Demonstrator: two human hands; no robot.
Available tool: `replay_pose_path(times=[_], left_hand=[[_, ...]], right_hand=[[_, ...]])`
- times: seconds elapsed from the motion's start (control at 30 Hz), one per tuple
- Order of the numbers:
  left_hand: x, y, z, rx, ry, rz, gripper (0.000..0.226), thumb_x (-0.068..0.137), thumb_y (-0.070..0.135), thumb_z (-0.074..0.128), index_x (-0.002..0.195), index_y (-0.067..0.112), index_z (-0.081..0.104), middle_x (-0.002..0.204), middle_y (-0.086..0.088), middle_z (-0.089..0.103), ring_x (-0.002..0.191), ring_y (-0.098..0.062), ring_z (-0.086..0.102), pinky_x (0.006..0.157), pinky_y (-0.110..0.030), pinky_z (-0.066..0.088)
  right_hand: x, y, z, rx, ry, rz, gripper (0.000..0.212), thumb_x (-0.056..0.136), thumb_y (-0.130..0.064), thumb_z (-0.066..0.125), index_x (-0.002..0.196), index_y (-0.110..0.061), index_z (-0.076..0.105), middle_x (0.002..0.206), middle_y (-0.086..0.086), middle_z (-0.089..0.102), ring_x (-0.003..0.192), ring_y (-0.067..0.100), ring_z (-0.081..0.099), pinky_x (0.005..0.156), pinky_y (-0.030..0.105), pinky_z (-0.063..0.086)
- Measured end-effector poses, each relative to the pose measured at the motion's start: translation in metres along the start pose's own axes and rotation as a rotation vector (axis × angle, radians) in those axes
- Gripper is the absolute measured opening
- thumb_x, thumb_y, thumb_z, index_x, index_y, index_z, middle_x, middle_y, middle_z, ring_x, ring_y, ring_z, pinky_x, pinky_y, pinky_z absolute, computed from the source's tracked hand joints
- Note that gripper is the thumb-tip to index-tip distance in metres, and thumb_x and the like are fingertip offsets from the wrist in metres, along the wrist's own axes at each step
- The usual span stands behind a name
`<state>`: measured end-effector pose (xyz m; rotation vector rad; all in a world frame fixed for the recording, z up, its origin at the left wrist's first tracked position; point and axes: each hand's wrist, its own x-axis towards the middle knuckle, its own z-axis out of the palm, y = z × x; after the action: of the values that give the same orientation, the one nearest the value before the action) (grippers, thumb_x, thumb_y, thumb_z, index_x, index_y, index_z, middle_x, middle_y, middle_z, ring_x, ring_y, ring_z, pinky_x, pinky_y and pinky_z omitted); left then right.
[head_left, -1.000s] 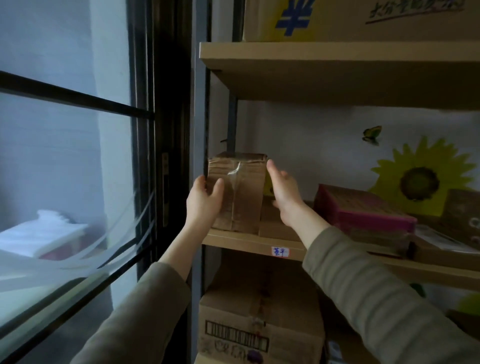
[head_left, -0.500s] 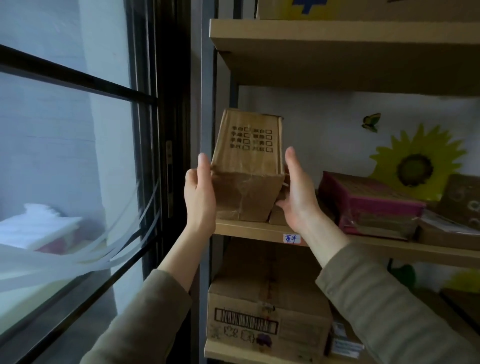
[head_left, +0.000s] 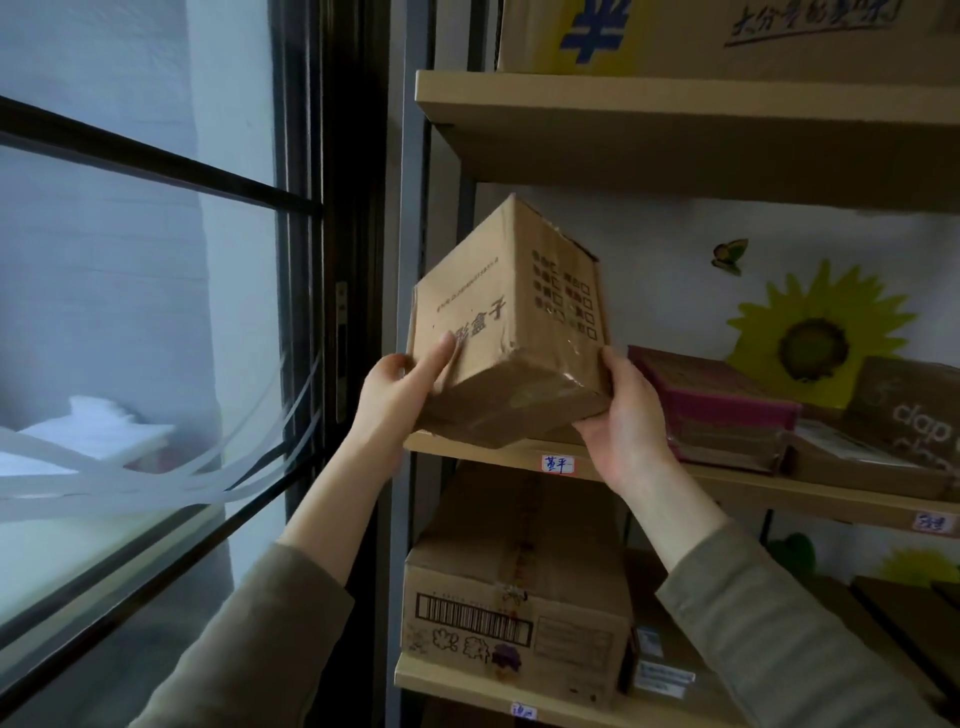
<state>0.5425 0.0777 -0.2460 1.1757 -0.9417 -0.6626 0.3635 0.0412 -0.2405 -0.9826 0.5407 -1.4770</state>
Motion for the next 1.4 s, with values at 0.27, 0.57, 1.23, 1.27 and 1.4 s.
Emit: replay_pose_path(times=[0.27,0.57,1.23,1.27,1.4], left_hand=[[-0.014,0.004,-0.009,-0.293,-0.024,0.054,0.027,0.089,0.036,0.057,0.111,0.023,0.063,0.104,-0.001,0.065,0.097,-0.017,0.059,0.082,-0.037,0.05],[-0.023,0.015,-0.001,-0.314,-0.033,0.104,0.033,0.094,0.017,0.05,0.127,0.017,0.053,0.113,-0.005,0.065,0.098,-0.016,0.061,0.082,-0.032,0.052],[-0.032,0.018,-0.004,-0.253,-0.183,0.153,0.026,0.088,0.024,0.059,0.11,0.01,0.06,0.1,-0.006,0.069,0.084,-0.01,0.067,0.065,-0.021,0.054],[-0.032,0.019,-0.004,-0.217,-0.171,0.18,0.024,0.088,0.024,0.059,0.108,0.01,0.061,0.098,-0.005,0.07,0.083,-0.009,0.068,0.063,-0.02,0.053],[-0.037,0.02,0.0,-0.087,-0.121,0.307,0.02,0.089,0.023,0.06,0.106,0.012,0.063,0.096,-0.003,0.071,0.088,-0.015,0.07,0.072,-0.027,0.058]], right_hand=[[-0.003,-0.013,-0.015,-0.61,-0.076,-0.253,0.039,0.095,-0.038,0.045,0.127,-0.019,0.056,0.114,-0.005,0.061,0.111,0.011,0.056,0.077,0.014,0.042],[0.002,-0.017,-0.022,-0.238,-0.201,0.085,0.044,0.082,-0.053,0.053,0.114,-0.023,0.062,0.118,0.001,0.066,0.114,0.018,0.059,0.101,0.041,0.043],[0.003,0.003,-0.02,-0.579,0.04,-0.265,0.042,0.094,-0.028,0.051,0.135,-0.019,0.045,0.115,-0.011,0.054,0.108,0.007,0.054,0.09,0.026,0.046],[0.002,0.002,-0.019,-0.637,0.043,-0.351,0.042,0.093,-0.025,0.054,0.134,-0.02,0.046,0.115,-0.012,0.051,0.104,0.003,0.052,0.085,0.017,0.044],[0.0,0.0,-0.005,-0.61,-0.028,-0.399,0.027,0.095,-0.02,0.05,0.12,-0.018,0.06,0.107,-0.005,0.063,0.096,0.001,0.058,0.066,0.005,0.046]])
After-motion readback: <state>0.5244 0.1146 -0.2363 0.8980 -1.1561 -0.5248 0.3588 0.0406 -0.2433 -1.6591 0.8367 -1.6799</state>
